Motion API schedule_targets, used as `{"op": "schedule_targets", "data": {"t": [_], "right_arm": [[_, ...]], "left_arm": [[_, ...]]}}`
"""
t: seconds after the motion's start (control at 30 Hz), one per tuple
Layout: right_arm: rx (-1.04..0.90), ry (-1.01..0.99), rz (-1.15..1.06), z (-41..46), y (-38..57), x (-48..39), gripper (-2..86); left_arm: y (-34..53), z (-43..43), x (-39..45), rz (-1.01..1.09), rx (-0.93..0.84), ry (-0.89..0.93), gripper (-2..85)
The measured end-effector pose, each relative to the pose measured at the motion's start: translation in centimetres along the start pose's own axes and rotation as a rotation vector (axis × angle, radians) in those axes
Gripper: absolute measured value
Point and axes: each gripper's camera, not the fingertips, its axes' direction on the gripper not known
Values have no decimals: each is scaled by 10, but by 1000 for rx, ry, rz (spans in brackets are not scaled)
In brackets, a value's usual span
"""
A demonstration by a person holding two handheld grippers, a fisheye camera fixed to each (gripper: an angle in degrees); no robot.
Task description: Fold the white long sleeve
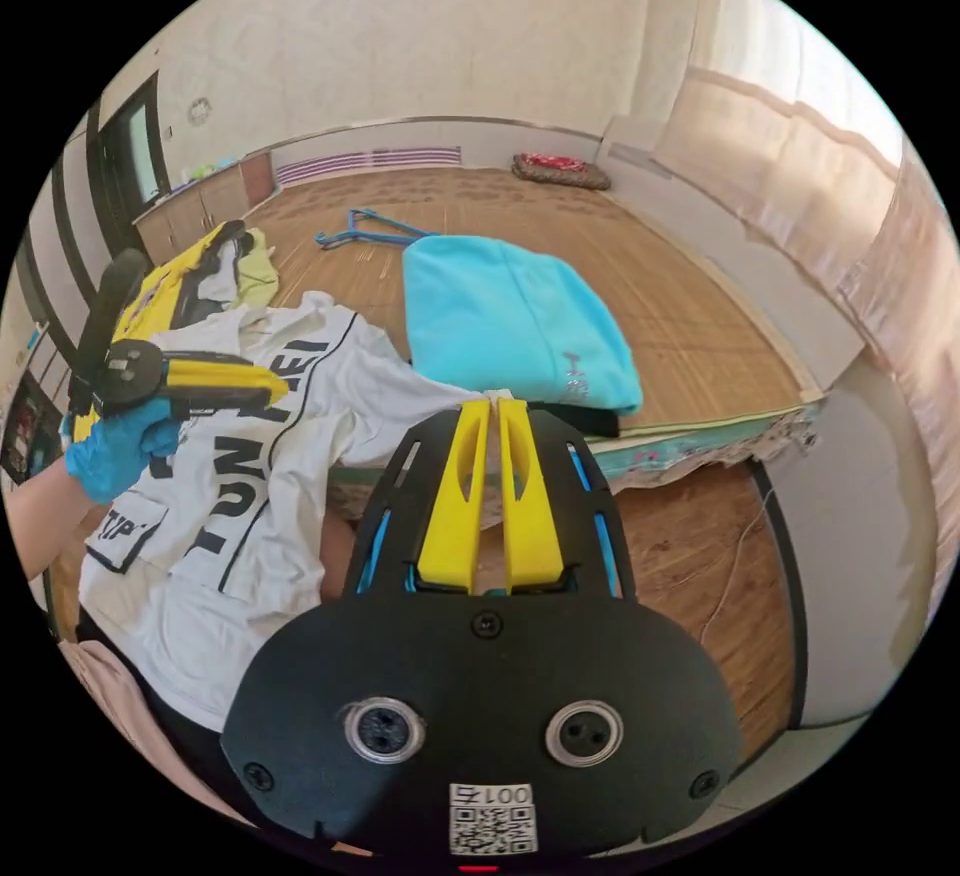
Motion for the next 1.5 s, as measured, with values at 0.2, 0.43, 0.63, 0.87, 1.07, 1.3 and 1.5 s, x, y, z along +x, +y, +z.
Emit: {"op": "schedule_targets", "data": {"t": [0.2,0.43,0.63,0.87,1.07,1.3,1.5], "right_arm": [[18,83,-62,-10,-17,-20,9],[-55,-34,-19,11,-3,-14,7],[-43,-234,159,33,25,13,13],[-105,-252,123,53,31,20,61],[-264,-358,86,126,47,14,153],[-353,-270,56,178,45,-12,87],[-326,-305,137,158,51,13,36]], "left_arm": [[-2,33,6,-22,-79,103,-6],[-2,48,3,-45,-117,111,-13],[7,30,3,-19,-83,71,-12],[13,3,17,85,-25,55,-6],[19,0,31,124,-28,82,-3],[30,-8,35,128,-28,80,-1],[42,-14,36,137,-26,-6,5]]}}
